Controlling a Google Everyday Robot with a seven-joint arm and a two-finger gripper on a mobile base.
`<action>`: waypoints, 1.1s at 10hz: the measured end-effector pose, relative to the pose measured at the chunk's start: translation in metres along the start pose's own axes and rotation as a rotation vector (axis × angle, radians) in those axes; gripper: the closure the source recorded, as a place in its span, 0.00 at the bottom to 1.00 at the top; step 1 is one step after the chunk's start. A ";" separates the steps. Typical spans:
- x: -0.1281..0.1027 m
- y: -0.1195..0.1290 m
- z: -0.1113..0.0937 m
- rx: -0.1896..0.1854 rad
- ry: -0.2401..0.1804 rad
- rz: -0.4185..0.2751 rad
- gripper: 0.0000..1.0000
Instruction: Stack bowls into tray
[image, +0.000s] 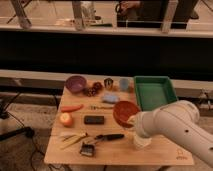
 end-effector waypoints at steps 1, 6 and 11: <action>-0.010 -0.004 0.009 -0.007 -0.019 -0.023 1.00; -0.038 -0.040 0.044 -0.027 -0.071 -0.080 1.00; -0.058 -0.048 0.053 -0.026 -0.109 -0.115 1.00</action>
